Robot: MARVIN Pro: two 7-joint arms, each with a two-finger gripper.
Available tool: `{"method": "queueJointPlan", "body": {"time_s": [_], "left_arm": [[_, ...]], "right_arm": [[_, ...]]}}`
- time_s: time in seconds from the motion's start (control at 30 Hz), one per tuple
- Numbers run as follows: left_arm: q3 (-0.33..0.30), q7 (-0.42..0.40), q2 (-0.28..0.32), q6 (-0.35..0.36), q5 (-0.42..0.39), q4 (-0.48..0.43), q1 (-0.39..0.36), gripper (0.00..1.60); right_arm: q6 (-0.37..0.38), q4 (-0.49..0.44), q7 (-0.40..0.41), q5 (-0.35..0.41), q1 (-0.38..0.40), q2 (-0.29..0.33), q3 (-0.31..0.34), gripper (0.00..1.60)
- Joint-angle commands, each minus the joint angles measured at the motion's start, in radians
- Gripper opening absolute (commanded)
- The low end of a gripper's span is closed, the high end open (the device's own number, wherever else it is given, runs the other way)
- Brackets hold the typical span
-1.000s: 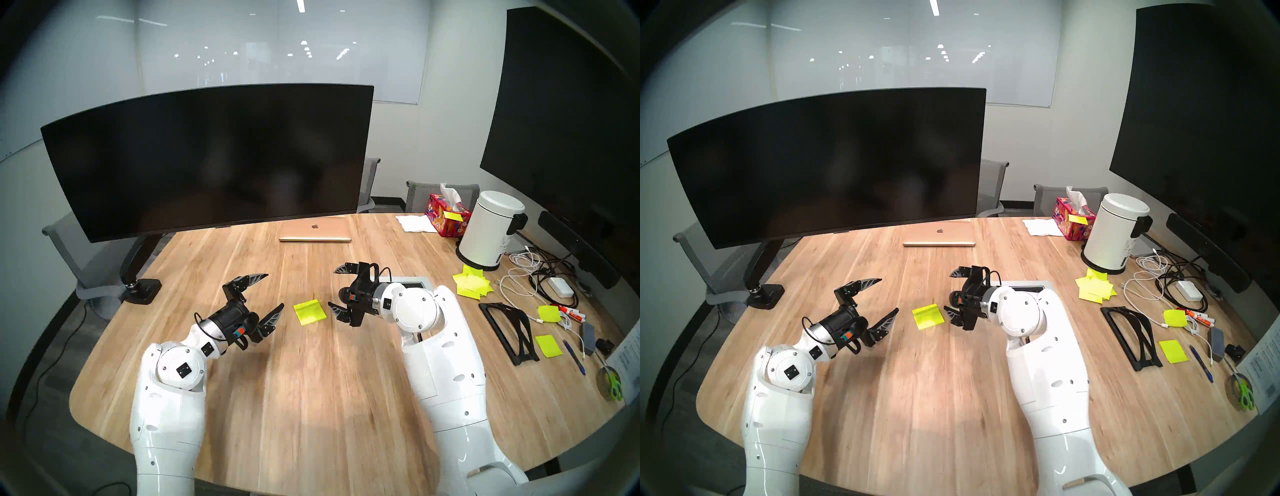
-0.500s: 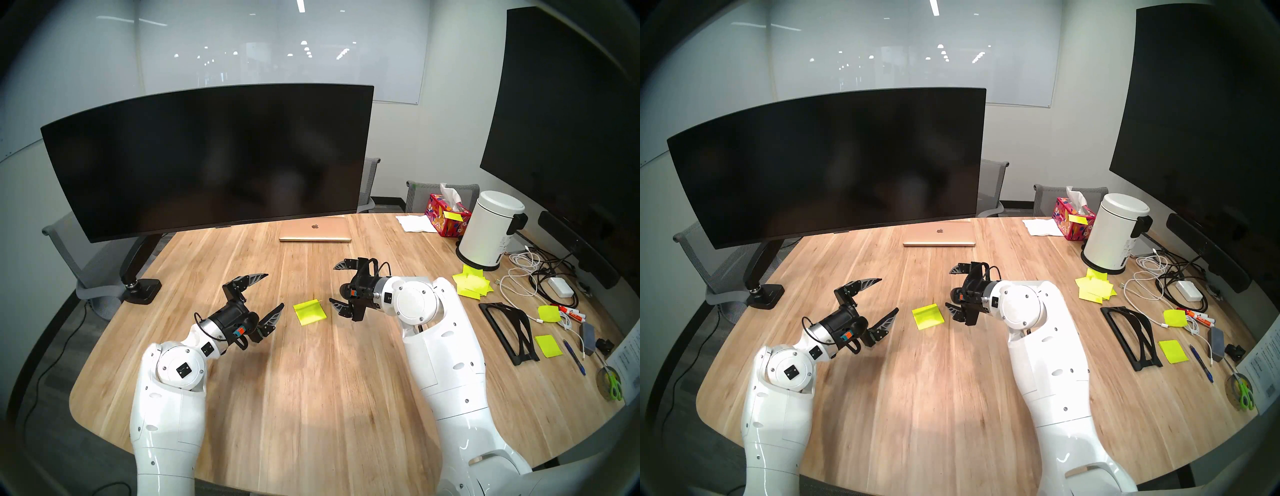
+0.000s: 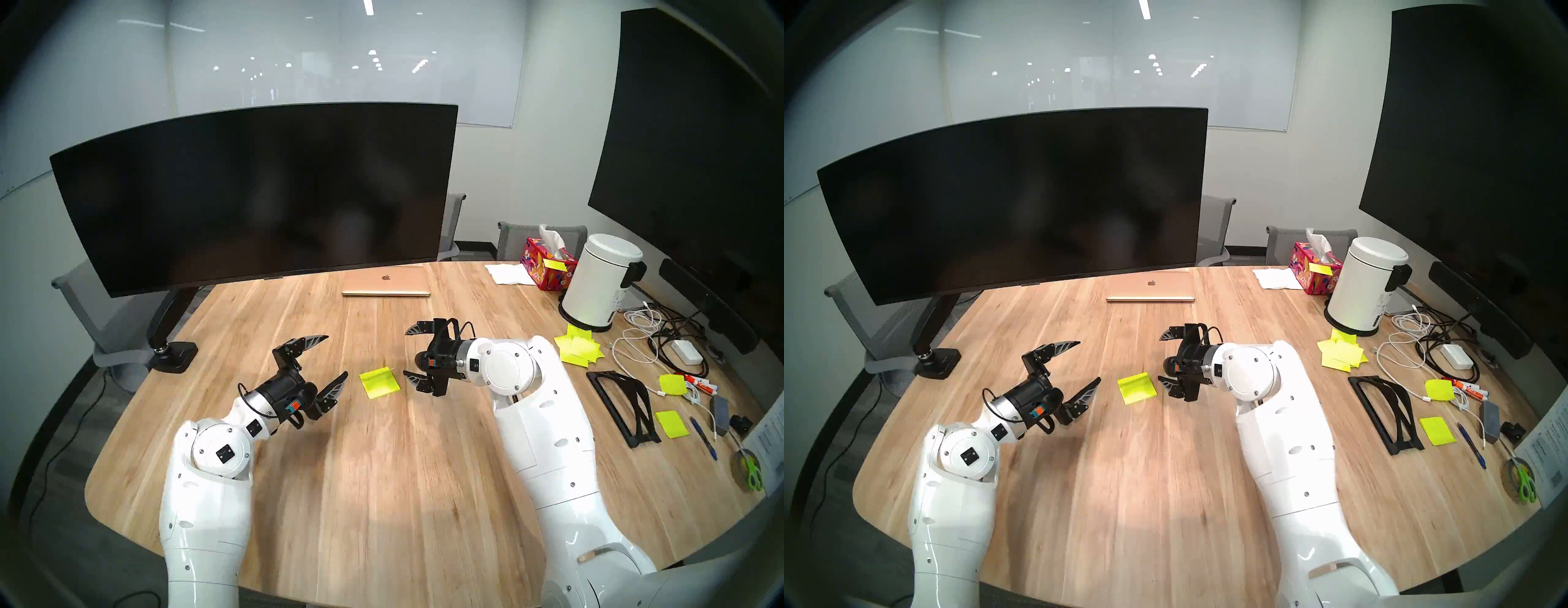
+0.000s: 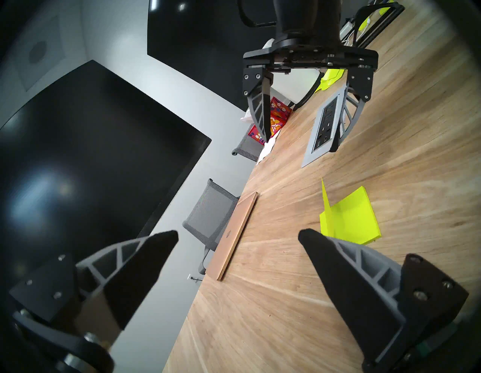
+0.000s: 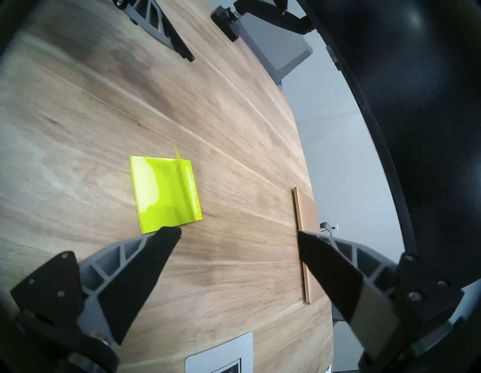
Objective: Peel one sticky note off the pad and stick it onto the monitor, then press it flat
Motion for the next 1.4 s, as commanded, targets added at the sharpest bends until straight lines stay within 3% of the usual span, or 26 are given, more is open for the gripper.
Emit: {"method": "queueJointPlan", "body": {"time_s": [0.0,0.27,0.37,0.4,0.47,0.67,0.9,0.93,1.0,1.03,1.13,1.37], "left_arm": [[-0.001,0.002,0.0,-0.001,-0.001,-0.016,-0.005,1.6],[-0.001,0.002,0.0,-0.001,-0.001,-0.016,-0.005,1.6],[-0.001,0.002,0.0,-0.001,-0.001,-0.016,-0.005,1.6],[-0.001,0.002,0.0,-0.001,-0.001,-0.016,-0.005,1.6],[-0.001,0.002,-0.001,-0.001,-0.001,-0.016,-0.005,1.6],[-0.001,0.001,-0.001,-0.001,-0.001,-0.016,-0.006,1.6],[-0.002,0.001,-0.001,-0.001,-0.001,-0.016,-0.006,1.6],[-0.002,0.001,-0.001,-0.001,-0.001,-0.016,-0.006,1.6],[-0.002,0.001,-0.001,-0.001,-0.001,-0.016,-0.006,1.6],[-0.002,0.001,-0.001,-0.002,-0.001,-0.016,-0.006,1.6],[-0.002,0.001,-0.001,-0.002,-0.001,-0.016,-0.006,1.6],[-0.002,0.001,-0.002,-0.002,0.0,-0.016,-0.006,1.6]], "right_arm": [[-0.009,-0.03,0.008,0.001,0.006,-0.001,-0.011,1.6],[-0.012,-0.03,0.016,-0.004,0.005,-0.004,-0.023,1.6],[-0.017,-0.029,0.015,-0.012,0.008,-0.001,-0.031,1.52],[-0.017,-0.027,0.015,-0.013,0.009,-0.002,-0.032,1.39],[-0.019,-0.021,0.014,-0.018,0.011,-0.001,-0.037,1.32],[-0.031,0.005,0.002,-0.033,0.018,-0.001,-0.048,1.51],[-0.042,0.035,-0.004,-0.045,0.032,-0.008,-0.055,1.39],[-0.043,0.039,-0.007,-0.047,0.033,-0.008,-0.055,1.29],[-0.045,0.042,-0.008,-0.05,0.034,-0.009,-0.056,0.79],[-0.045,0.045,-0.009,-0.052,0.037,-0.011,-0.056,0.79],[-0.048,0.056,-0.013,-0.056,0.043,-0.013,-0.057,1.09],[-0.053,0.075,-0.015,-0.061,0.057,-0.017,-0.062,1.28]]}}
